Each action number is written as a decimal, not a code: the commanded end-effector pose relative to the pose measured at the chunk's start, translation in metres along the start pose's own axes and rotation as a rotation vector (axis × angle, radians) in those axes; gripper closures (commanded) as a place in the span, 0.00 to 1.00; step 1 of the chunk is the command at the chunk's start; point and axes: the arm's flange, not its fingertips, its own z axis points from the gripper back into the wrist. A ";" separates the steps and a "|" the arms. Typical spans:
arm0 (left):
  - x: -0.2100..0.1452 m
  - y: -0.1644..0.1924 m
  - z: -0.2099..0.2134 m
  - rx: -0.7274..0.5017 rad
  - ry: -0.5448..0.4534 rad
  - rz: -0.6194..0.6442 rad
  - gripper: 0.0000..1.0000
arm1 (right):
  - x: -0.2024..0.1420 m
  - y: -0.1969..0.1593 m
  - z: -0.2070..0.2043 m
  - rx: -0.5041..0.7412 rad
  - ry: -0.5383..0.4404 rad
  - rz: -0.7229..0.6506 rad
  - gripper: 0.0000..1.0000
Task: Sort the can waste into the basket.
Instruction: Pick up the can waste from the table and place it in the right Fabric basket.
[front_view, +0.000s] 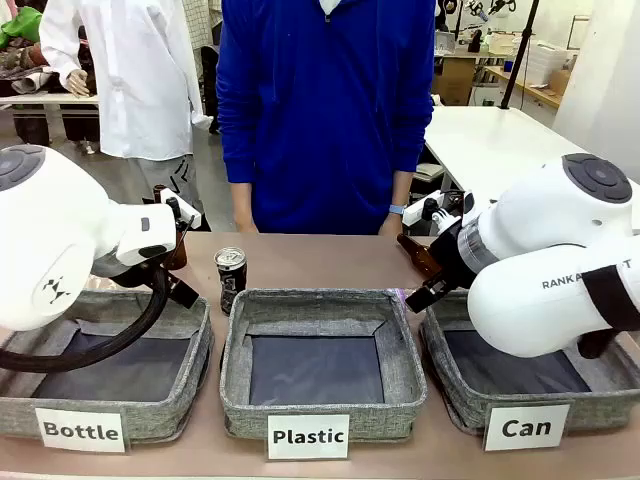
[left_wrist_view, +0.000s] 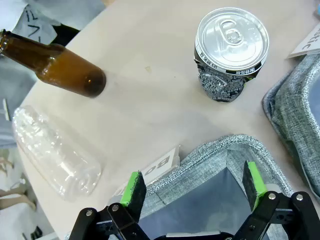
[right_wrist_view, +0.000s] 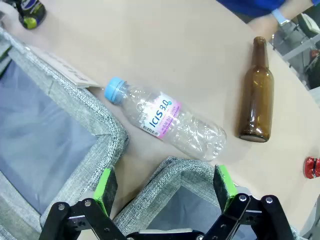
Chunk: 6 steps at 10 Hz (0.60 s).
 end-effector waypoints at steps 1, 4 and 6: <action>0.000 0.000 0.000 0.000 0.000 0.000 0.00 | 0.000 0.000 0.000 0.000 0.000 0.000 0.00; 0.000 0.000 0.000 0.000 0.000 0.000 0.00 | 0.000 0.000 0.000 0.000 0.000 0.000 0.00; 0.000 0.000 0.000 0.000 0.000 0.000 0.00 | 0.000 0.000 0.000 0.000 0.000 0.000 0.00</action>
